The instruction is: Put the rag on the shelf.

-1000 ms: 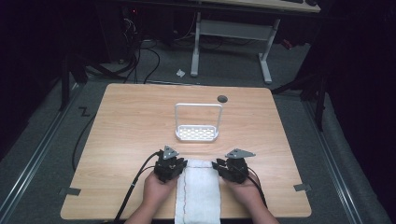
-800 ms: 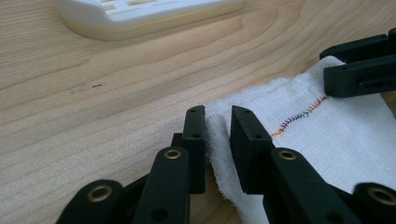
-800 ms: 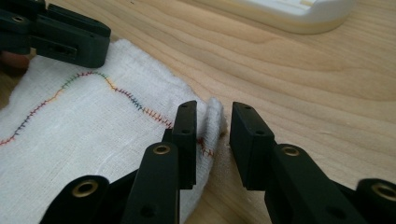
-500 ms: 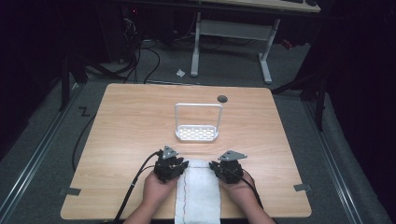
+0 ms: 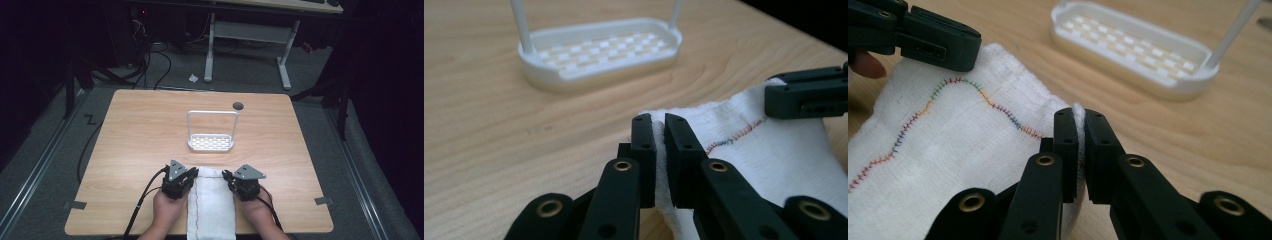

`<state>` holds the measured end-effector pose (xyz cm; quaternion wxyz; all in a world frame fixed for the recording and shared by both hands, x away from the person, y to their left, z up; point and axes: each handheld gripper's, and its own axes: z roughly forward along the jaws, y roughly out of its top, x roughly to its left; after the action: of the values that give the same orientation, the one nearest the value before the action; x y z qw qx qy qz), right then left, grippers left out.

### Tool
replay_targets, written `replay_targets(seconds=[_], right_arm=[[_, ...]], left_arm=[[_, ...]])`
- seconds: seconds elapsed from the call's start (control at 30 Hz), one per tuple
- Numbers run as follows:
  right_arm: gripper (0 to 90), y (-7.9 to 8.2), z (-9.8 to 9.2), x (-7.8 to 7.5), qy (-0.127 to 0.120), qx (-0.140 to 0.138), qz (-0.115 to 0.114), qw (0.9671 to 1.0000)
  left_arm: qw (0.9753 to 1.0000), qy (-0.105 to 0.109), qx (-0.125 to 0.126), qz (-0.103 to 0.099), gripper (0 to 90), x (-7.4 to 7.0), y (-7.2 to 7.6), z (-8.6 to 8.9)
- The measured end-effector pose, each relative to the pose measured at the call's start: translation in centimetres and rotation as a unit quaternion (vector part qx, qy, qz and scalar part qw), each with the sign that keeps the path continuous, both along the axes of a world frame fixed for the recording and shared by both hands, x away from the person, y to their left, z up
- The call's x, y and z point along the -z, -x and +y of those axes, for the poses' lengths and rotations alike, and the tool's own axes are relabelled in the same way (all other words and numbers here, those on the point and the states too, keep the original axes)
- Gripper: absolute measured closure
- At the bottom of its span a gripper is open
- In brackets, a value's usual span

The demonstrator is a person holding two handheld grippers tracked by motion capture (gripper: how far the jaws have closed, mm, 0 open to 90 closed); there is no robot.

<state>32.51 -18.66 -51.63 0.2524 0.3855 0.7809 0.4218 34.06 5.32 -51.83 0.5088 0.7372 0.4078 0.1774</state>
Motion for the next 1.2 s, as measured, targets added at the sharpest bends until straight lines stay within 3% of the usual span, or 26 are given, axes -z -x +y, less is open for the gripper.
replay_targets(seconds=[0.07,0.13,0.17,0.37,0.47,0.53,0.67,0.8,0.97,1.2], right_arm=[[85.7,0.3,0.1,-0.4,-0.002,0.002,-0.013,0.9999],[85.7,1.0,0.1,-1.7,-0.01,0.007,-0.05,0.9987],[85.7,1.0,0.1,-1.7,-0.01,0.007,-0.05,0.9987],[85.7,1.8,0.4,-3.9,-0.01,0.009,-0.103,0.9946],[85.7,1.7,0.1,-4.9,-0.017,0.011,-0.117,0.9929],[85.8,1.7,0.0,-5.2,-0.02,0.012,-0.12,0.9925],[85.8,1.7,-0.2,-7.2,-0.029,0.012,-0.146,0.9887],[85.7,1.8,-0.2,-8.5,-0.037,0.011,-0.163,0.9859],[85.8,2.1,-0.2,-11.0,-0.056,0.012,-0.194,0.9794],[85.8,1.9,0.1,-13.0,-0.062,0.005,-0.217,0.9741]], left_arm=[[1.0,0.005,0.0,-0.006,83.9,-0.5,0.2,0.0],[0.9997,0.006,0.0,-0.022,83.9,-1.4,0.7,0.0],[0.9995,0.007,0.001,-0.031,83.9,-1.9,0.9,0.0],[0.9974,0.008,-0.003,-0.072,84.0,-4.5,1.6,-0.1],[0.9964,0.025,-0.004,-0.081,84.1,-5.8,1.6,0.1],[0.996,0.023,-0.004,-0.087,84.1,-6.2,1.6,0.1],[0.9926,0.031,-0.007,-0.118,84.2,-8.6,2.1,0.2],[0.9905,0.039,-0.008,-0.132,84.2,-9.9,2.3,0.2],[0.9865,0.054,-0.008,-0.154,84.3,-12.1,2.3,0.3],[0.9817,0.047,-0.003,-0.184,84.5,-14.2,2.2,0.1]])
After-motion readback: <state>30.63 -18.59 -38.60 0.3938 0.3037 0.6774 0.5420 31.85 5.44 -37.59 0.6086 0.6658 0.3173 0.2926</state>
